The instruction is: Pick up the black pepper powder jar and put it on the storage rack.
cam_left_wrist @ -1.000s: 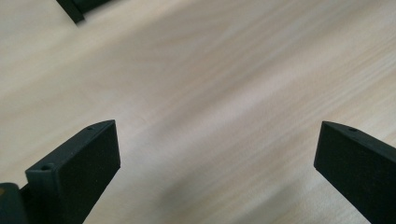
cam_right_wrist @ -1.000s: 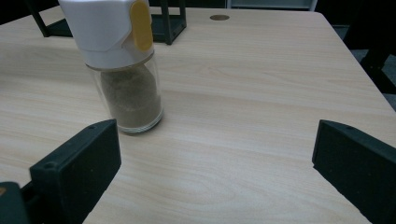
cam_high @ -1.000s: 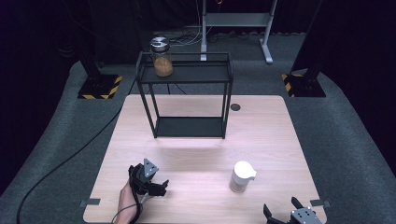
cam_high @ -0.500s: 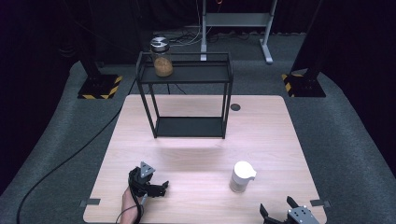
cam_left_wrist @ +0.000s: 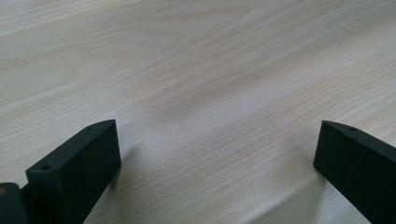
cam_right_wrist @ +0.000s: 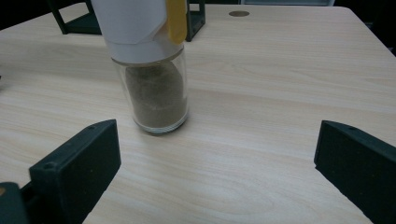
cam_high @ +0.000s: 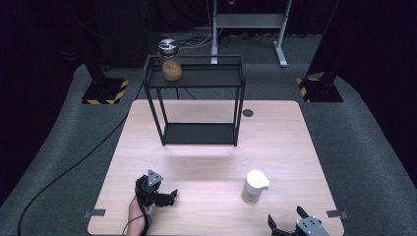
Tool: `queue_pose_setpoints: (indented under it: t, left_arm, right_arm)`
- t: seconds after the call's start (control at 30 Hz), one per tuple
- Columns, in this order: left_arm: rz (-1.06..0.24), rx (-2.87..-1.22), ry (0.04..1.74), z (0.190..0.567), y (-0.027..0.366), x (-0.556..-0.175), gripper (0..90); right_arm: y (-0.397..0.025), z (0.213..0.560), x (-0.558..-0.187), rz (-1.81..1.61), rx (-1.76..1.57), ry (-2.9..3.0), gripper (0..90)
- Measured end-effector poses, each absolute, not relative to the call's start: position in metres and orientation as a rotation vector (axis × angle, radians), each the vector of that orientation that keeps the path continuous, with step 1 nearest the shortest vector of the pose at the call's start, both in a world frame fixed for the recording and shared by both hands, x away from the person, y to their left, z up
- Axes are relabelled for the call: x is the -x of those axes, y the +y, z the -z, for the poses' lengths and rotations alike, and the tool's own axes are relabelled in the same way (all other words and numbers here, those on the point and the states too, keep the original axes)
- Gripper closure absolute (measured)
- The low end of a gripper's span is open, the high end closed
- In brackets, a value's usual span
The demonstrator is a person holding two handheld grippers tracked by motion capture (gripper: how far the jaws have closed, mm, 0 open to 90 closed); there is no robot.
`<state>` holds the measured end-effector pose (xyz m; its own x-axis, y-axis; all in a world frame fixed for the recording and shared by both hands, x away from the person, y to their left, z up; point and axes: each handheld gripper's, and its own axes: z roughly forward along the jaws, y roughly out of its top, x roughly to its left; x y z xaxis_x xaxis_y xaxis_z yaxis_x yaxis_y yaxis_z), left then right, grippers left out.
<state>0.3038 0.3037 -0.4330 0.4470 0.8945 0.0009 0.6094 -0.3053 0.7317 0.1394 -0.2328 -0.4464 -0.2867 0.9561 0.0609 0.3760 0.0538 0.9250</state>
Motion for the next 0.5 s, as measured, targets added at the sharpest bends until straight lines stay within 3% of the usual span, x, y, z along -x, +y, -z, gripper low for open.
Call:
queue_pose_setpoints:
  t: [0.23, 0.5]
  left_arm:
    - [-0.549, -2.031, 1.257, 0.433, 0.304, -0.304, 0.0]
    - [-0.55, -2.03, 1.26, 0.433, 0.303, -0.304, 0.0]
  right_arm:
    - [-0.213, 0.461, -0.135, -1.235, -1.303, 1.643, 0.0]
    - [-0.189, 0.468, -0.156, -1.264, -1.227, 1.677, 0.0]
